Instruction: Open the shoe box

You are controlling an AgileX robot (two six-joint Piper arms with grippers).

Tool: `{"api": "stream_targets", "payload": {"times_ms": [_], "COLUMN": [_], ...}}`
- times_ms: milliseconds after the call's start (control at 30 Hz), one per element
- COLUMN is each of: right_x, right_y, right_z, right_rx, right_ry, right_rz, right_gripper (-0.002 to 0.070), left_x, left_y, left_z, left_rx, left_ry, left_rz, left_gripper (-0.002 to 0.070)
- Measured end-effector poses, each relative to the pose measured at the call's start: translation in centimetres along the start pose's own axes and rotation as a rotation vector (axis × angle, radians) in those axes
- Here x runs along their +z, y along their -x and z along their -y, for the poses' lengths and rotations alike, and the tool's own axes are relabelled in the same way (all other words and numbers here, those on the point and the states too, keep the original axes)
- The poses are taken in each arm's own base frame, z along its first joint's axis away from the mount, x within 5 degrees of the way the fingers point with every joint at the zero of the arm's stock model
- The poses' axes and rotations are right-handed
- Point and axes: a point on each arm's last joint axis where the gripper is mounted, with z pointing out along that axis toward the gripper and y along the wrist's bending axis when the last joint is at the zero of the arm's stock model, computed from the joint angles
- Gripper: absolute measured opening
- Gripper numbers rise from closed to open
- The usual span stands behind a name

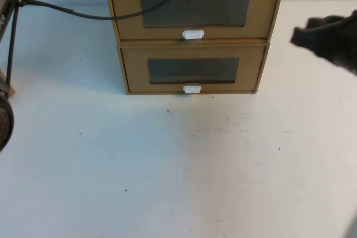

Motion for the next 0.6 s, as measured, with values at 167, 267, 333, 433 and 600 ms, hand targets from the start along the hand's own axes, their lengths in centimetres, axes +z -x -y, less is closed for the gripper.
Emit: {"api": "stream_targets", "payload": {"times_ms": [167,267,333,433,600], "right_x": [0.6,1.5,1.9,2.2,2.9], "right_y": [-2.7,-4.4,-5.5,-6.7,-7.4], "right_z": [-2.0,-3.6,-4.8,-6.4,-6.8], "right_rx": [0.015,-0.058,-0.13,-0.245,-0.153], "right_ry": [0.083,0.103,0.12,0.141,0.094], "right_rz": [-0.099,-0.128,-0.131,-0.103,-0.064], "right_gripper": [-0.002,-0.002,-0.002,-0.002,-0.0019], "left_x": [0.0,0.0,0.0,0.0,0.0], "left_y": [0.0,0.0,0.0,0.0,0.0], "left_z": [0.0,0.0,0.0,0.0,0.0], "left_rx": [0.0,0.0,0.0,0.0,0.0], "left_ry": [0.0,0.0,0.0,0.0,0.0], "left_rz": [0.0,0.0,0.0,0.0,0.0], "left_gripper": [-0.0006,-0.0006,-0.0006,-0.0006,-0.0006]}}
